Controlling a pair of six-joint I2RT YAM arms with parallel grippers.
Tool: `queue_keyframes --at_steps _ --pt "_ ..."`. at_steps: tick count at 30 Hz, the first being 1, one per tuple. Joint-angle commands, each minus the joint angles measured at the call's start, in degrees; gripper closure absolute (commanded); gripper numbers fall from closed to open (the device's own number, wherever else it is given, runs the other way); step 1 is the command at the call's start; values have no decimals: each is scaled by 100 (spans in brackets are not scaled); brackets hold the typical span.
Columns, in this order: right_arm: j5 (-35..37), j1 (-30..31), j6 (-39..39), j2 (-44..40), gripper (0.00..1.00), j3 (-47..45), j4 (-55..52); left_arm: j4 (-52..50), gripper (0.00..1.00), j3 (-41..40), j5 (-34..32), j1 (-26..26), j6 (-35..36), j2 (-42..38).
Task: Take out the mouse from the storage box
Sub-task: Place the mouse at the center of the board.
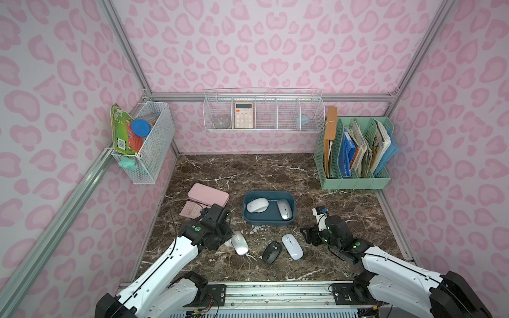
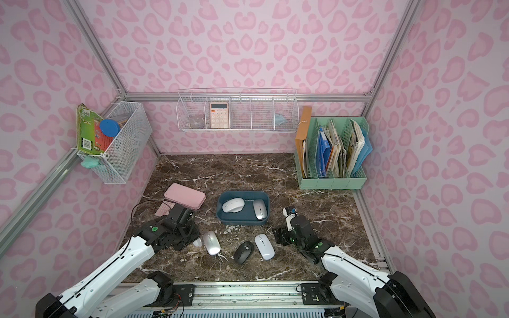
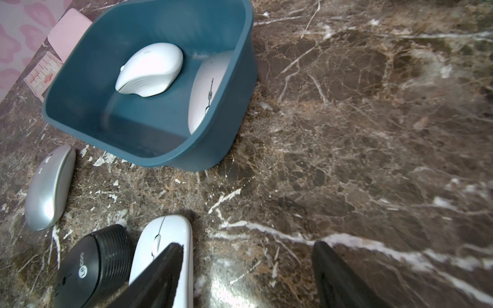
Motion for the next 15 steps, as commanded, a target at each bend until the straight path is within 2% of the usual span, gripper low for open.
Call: queue_keyframes --at_steps 1,6,11,15 --pt "33 1 12 20 20 47 36 -78 74 -248 12 193 -144 -79" --pt "12 22 73 -24 20 18 6 192 74 -578 133 526 -166 105" --pt "23 23 90 -66 20 60 -75 1025 74 -894 345 562 -99 437" --pt "22 28 92 -128 20 14 -110 1236 73 -831 570 566 279 757"
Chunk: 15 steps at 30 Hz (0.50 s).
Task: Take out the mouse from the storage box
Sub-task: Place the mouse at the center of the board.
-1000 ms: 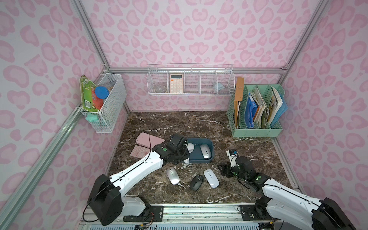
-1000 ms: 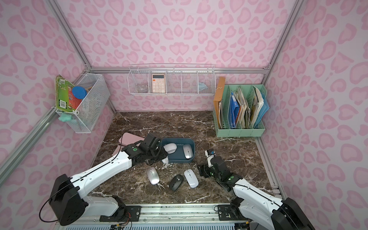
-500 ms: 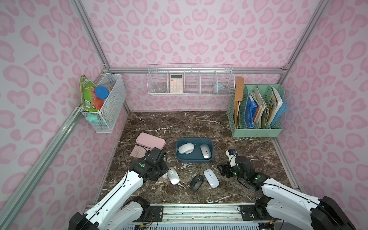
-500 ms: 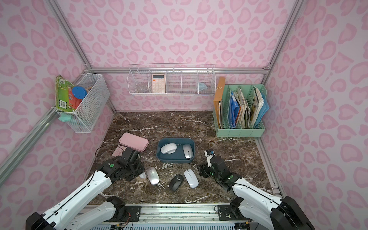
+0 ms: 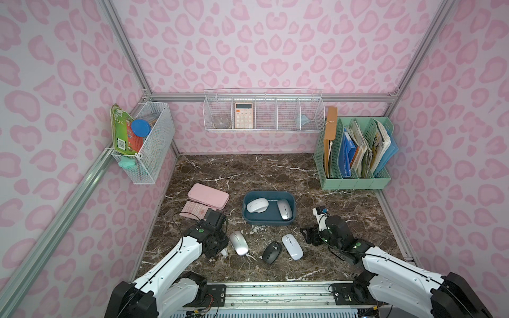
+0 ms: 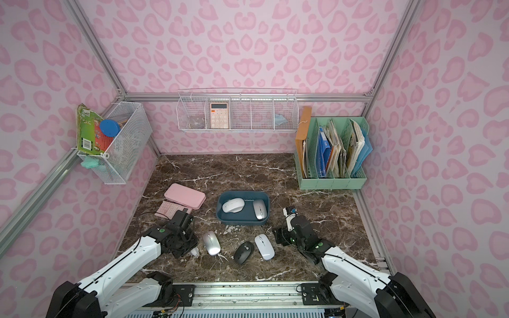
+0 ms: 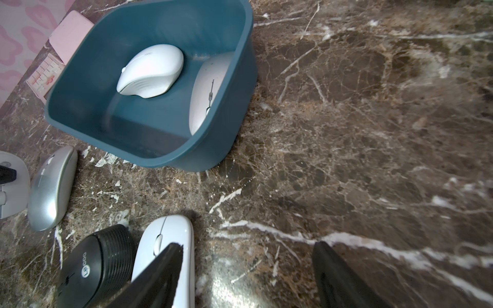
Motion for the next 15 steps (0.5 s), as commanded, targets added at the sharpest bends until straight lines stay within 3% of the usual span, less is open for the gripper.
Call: queue_keyframes --at_steps 1,10,15 --pt "20 11 50 -68 20 -5 -47 513 73 37 377 10 339 228" --pt "17 10 -23 138 20 151 -148 1340 72 -93 1183 -164 401 502" --pt "36 10 -22 148 20 151 -117 1386 70 -41 1178 -402 483 665"
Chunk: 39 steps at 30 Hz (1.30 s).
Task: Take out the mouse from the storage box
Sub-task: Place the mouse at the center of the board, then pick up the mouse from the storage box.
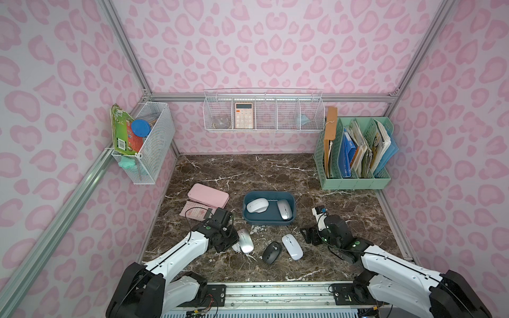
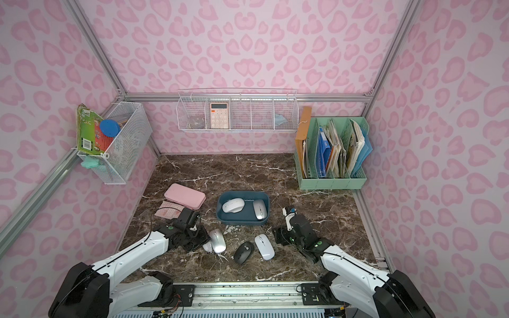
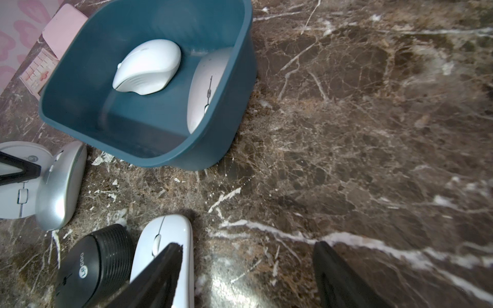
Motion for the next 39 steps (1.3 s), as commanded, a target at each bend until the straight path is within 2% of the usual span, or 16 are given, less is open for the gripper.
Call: queue_keyframes --at_steps 1,7,11,20,22,24,27,31,33,36,39 --pt "34 1 0 -7 20 59 -17 134 69 -57 114 -32 114 -34" --pt "49 6 51 -135 20 59 -72 79 60 -244 -46 -31 170 -291" --pt "94 6 10 -251 19 68 -161 -187 52 -240 -389 -29 151 -273" --pt "166 9 0 -474 19 91 -340 -773 20 -121 -1055 -22 -7 -464" --pt "155 12 -4 -491 19 150 -363 -1157 12 50 -1384 -22 -52 -526" --pt "150 15 -39 -455 19 243 -370 -1496 8 235 -1705 -22 -65 -599" --pt "164 34 -135 -224 19 635 -582 -1928 7 568 -2145 -22 -47 -763" --pt "440 258 -353 318 19 1433 -904 -1924 7 710 -2679 -27 247 -1253" --pt "764 487 -442 691 19 1894 -1098 -1836 7 709 -2964 -24 445 -1503" --pt "1922 1132 -483 1500 18 2810 -1682 -1637 6 600 -3298 -28 782 -1832" --pt "2221 1437 -347 2441 17 3822 -2374 -1267 6 261 -3160 -31 1286 -2189"
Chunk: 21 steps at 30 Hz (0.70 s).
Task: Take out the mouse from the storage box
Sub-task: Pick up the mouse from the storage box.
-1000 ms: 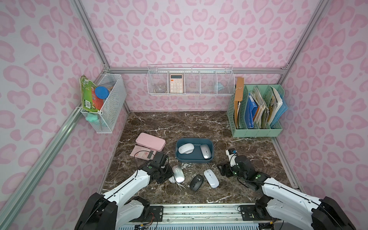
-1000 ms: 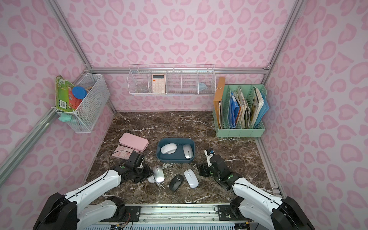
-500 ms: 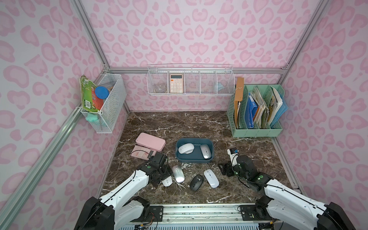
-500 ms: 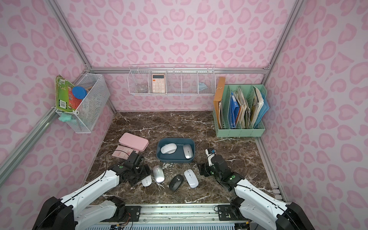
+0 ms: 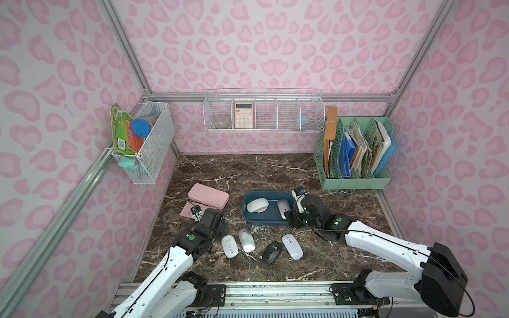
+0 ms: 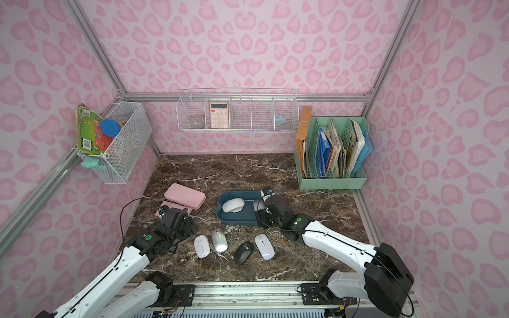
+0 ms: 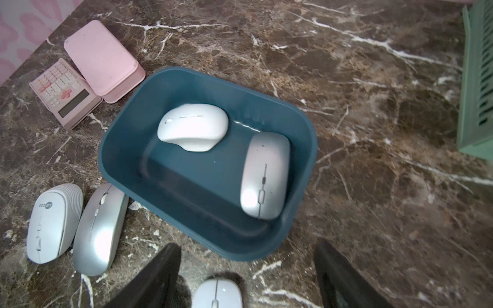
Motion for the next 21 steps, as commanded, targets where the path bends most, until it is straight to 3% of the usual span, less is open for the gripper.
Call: queue_keyframes --at_steps 1,4,13,21 --pt "749 190 80 776 17 802 -919 320 6 -298 -110 -7 647 -304" --pt "1026 366 226 1501 17 1363 -1227 637 5 -525 305 -25 925 -756" --pt "1164 287 667 3191 21 2972 -2172 587 2 -657 309 -25 905 -1223" --pt "1045 -35 923 3698 26 3327 -2384 452 2 -623 257 -25 852 -1284"
